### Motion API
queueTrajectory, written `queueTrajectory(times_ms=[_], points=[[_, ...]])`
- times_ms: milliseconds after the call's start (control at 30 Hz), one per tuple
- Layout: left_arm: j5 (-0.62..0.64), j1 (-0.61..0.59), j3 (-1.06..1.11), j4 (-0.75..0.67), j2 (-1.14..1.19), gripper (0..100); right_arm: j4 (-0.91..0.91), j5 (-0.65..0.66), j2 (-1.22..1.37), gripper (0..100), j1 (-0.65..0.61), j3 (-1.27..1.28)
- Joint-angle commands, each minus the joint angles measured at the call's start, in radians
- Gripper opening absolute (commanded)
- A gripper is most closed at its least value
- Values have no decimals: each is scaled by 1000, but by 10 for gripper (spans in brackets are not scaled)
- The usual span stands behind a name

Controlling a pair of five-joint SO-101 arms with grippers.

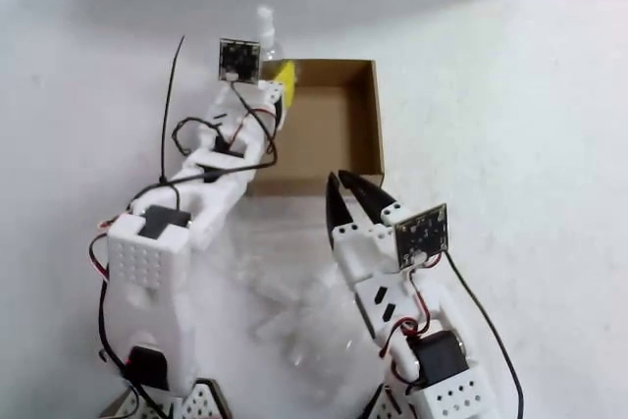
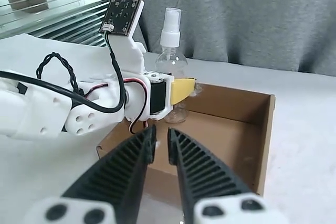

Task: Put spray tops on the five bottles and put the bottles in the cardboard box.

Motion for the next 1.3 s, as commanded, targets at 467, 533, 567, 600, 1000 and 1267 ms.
queueTrajectory(times_ms=[467,533,567,600,1000,1267], points=[[-9,-30,-43,40,-15,169,2,5,-10,16,-7,-6],[-9,-35,-43,40,-15,169,2,5,-10,16,-7,-6],[-9,-36,-43,40,-15,169,2,5,-10,16,-7,-6],[-9,-36,-43,40,-15,170,2,5,-10,16,-7,-6],[-9,-36,-18,43,-15,271,2,5,-10,16,-7,-6],[-11,-36,-12,41,-16,272,2,5,-10,16,-7,-6]])
